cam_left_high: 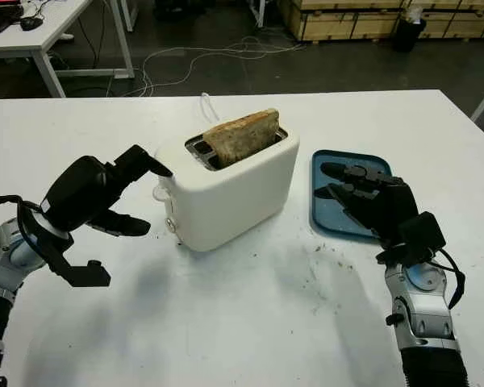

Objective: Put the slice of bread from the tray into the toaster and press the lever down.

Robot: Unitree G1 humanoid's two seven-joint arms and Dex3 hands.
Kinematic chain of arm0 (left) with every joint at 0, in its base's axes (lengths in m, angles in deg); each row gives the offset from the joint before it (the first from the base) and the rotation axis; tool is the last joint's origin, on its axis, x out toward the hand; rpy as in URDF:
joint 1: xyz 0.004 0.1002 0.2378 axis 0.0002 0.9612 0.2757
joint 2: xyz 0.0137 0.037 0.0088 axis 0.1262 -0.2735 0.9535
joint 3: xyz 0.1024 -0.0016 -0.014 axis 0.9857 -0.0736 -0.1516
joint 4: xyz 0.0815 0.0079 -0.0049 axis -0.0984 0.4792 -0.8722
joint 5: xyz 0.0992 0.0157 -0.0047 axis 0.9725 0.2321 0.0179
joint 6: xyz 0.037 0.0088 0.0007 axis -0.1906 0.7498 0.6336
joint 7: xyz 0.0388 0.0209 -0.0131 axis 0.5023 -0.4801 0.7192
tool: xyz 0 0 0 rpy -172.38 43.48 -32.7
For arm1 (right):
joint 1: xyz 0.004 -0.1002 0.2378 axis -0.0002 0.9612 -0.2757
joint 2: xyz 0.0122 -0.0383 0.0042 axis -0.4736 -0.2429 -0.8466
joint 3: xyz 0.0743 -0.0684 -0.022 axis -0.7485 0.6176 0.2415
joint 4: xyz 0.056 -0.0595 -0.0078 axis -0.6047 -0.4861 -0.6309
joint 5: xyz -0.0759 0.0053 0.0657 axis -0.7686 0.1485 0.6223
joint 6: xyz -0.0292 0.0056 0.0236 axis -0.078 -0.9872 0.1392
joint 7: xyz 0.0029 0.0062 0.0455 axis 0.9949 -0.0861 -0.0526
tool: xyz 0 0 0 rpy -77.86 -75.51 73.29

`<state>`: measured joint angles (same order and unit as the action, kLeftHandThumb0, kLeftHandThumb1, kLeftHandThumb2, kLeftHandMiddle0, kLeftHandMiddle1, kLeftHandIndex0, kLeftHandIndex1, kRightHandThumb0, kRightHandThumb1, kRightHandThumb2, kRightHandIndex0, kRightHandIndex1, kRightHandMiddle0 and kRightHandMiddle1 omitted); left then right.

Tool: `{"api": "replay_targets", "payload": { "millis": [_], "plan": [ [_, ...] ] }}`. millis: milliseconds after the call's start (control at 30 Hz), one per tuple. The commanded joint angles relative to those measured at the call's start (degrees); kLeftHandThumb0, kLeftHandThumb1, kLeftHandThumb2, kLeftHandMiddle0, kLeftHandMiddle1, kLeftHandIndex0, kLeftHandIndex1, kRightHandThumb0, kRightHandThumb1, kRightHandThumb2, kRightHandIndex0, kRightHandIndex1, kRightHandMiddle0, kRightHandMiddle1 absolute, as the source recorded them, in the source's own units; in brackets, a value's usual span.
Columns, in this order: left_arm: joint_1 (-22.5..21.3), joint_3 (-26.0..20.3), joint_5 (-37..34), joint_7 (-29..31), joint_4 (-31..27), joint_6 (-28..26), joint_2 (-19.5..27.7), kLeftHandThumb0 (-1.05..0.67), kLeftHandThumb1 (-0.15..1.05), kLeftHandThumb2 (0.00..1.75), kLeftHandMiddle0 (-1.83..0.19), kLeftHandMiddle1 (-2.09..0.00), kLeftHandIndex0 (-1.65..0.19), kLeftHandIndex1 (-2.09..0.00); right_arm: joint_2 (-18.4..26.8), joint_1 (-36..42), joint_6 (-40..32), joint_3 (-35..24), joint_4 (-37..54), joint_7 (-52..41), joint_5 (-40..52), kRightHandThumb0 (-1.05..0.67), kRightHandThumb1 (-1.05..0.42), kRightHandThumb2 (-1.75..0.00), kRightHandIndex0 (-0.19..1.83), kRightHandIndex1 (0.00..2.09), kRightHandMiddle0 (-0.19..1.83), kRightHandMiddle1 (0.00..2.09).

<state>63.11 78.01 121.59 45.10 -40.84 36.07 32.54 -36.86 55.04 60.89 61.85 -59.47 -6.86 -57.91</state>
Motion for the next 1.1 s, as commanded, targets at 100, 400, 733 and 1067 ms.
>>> {"api": "replay_targets", "payload": {
  "millis": [100, 400, 733, 1067],
  "plan": [
    [-2.19, 5.35, 12.6, -15.45, 5.93, 0.27, 3.64, -0.98, 0.92, 0.99, -1.57, -1.75, 0.0, -1.3, 0.22, -0.34, 0.88, 0.05, -0.57, -0.12, 0.24, -0.52, -0.92, -0.11, 0.84, 0.7, 1.05, 0.0],
    [-7.08, 19.84, 30.92, -53.33, 14.89, -7.37, 6.49, -0.82, 0.92, 1.03, -1.57, -1.75, 0.0, -0.89, 0.01, -0.4, 0.92, 0.17, -0.82, 0.07, 0.16, -0.53, -0.92, -0.11, 0.84, 0.7, 1.05, 0.0],
    [-11.25, 30.4, 32.26, -65.15, 20.92, -10.08, 6.3, -0.79, 0.92, 0.99, -0.2, -1.75, 0.0, -0.51, 0.21, -0.43, 1.24, -0.09, -1.32, -0.61, 0.74, -0.52, -0.92, -0.11, 0.84, 0.71, 1.06, 0.0],
    [-12.01, 32.87, 28.87, -60.2, 18.73, -8.01, 7.09, -0.83, 0.92, 0.99, 0.0, -1.75, 0.0, -0.54, 0.09, -0.21, 0.75, -0.12, -0.58, -0.24, 0.39, -0.53, -0.92, -0.11, 0.84, 0.71, 1.06, 0.0]
  ]
}}
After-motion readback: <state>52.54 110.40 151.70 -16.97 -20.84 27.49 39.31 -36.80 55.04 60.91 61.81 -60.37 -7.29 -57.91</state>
